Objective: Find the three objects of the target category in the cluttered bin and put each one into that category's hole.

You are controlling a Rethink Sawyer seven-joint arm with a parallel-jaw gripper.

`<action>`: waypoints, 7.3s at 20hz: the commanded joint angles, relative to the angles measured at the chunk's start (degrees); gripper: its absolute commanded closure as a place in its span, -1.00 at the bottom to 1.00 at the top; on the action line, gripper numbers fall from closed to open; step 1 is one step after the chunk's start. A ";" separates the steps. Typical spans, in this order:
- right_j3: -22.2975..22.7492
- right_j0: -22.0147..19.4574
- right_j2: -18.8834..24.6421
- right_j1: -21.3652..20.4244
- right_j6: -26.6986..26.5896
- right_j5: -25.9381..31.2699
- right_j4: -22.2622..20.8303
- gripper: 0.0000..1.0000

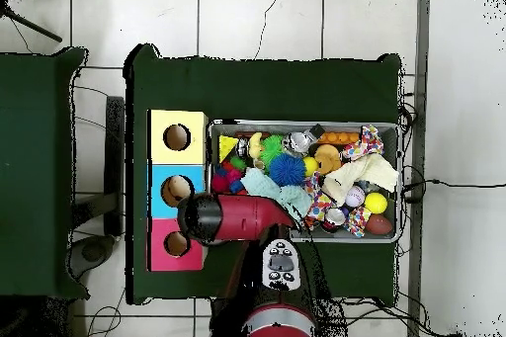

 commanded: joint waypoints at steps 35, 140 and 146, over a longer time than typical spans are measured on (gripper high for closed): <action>-8.04 -1.48 7.79 3.93 4.07 2.72 0.67 -1.00; 1.22 -4.03 3.35 7.56 4.70 -6.49 -2.03 -1.00; 0.83 -4.43 3.97 10.10 5.90 -10.75 -2.33 -1.00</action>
